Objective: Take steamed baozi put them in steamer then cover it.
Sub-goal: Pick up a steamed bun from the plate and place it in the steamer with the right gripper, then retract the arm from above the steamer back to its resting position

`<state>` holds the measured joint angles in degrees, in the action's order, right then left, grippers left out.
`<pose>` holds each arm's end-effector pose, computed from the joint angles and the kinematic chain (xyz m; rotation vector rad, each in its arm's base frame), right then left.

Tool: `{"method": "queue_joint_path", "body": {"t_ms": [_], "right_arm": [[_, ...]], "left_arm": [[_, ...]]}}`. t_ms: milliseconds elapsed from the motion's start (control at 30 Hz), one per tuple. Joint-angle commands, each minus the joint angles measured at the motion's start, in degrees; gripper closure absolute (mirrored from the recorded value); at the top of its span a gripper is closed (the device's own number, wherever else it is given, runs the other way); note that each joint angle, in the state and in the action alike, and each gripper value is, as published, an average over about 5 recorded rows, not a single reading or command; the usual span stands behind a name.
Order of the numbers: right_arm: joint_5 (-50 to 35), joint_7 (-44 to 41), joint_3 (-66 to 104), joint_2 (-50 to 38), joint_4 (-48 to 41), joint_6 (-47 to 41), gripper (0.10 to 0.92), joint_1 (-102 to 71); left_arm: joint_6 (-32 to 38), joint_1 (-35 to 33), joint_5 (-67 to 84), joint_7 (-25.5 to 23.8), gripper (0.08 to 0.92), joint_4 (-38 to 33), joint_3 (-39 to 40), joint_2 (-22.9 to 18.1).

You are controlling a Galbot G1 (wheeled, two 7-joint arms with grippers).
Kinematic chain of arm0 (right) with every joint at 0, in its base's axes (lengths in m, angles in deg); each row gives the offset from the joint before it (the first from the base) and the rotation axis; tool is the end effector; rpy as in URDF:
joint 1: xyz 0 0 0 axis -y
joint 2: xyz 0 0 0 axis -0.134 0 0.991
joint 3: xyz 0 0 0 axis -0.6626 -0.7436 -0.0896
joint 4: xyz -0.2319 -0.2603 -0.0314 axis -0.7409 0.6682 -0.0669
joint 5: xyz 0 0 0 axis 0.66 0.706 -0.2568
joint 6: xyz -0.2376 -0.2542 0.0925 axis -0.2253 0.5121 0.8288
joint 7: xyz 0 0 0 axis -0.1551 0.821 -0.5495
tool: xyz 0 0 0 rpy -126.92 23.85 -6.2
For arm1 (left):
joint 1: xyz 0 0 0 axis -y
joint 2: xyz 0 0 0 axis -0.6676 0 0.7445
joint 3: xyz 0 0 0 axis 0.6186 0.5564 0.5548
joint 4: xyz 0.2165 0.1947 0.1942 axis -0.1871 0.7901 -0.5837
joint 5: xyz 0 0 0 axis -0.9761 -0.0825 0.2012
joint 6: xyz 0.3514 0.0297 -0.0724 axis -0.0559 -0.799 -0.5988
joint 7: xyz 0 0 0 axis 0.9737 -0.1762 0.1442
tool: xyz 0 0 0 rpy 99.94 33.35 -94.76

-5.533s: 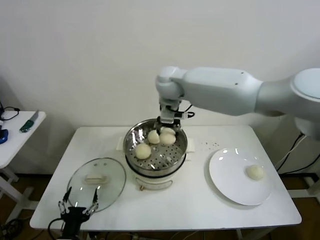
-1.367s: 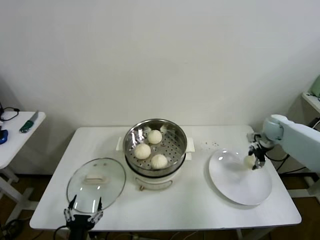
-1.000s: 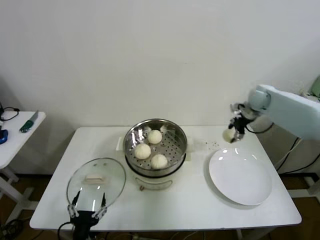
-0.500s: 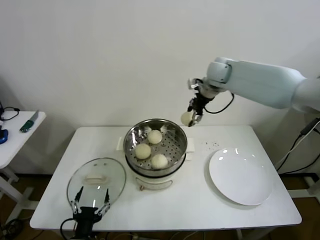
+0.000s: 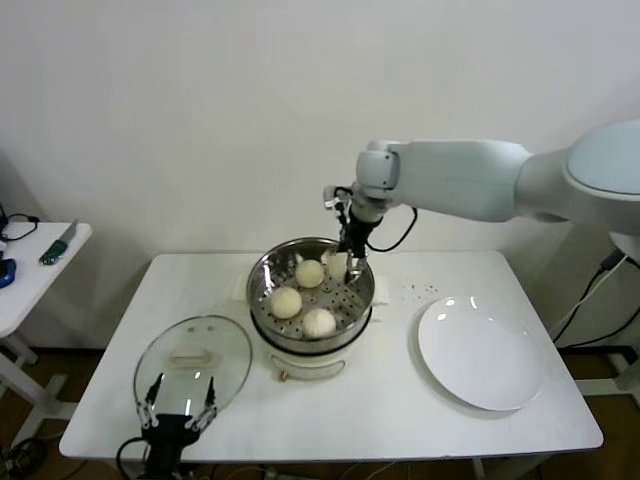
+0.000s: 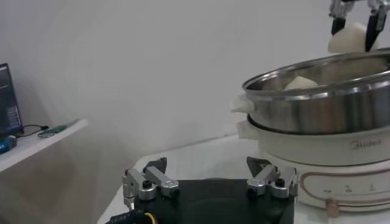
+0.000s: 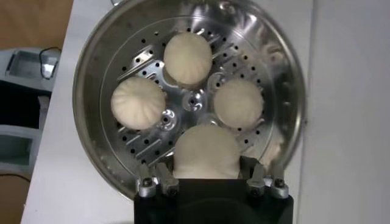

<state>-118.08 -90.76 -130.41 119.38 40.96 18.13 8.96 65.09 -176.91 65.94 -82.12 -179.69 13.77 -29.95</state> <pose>0.5997 0.1131 -0.0417 1.3824 -1.3475 1.3106 0.1043 0.0332 -0.3251 0.1116 -2.9050 -0.3697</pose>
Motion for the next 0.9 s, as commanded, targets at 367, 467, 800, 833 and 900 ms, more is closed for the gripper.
{"method": "queue_joint_path", "body": {"t_ms": [367,467,800,833,900], "right_arm": [[3.47,0.33,-1.9,5.53,-6.89,0.41,0.318,-8.34],[4.31,0.37,-1.87,5.36,-6.85,0.59,0.311,-8.42],[3.62,-0.17,-0.66,2.71,-4.08,0.43,0.204,-5.72],[3.14,-0.31,-0.42,2.28,-3.73,0.43,0.203,-5.06],[1.99,-0.77,0.02,1.25,-2.98,0.51,0.203,-3.49]], "left_arm": [[0.13,0.4,1.79,0.07,0.177,1.68,-0.71,0.35],[0.03,0.39,1.8,0.01,0.177,1.83,-0.83,0.39],[-0.01,0.28,1.82,0.16,0.177,1.73,-1.07,0.45],[0.01,0.25,1.81,0.17,0.177,1.75,-1.05,0.43],[0.07,0.2,1.78,0.2,0.177,1.75,-1.07,0.42]]}}
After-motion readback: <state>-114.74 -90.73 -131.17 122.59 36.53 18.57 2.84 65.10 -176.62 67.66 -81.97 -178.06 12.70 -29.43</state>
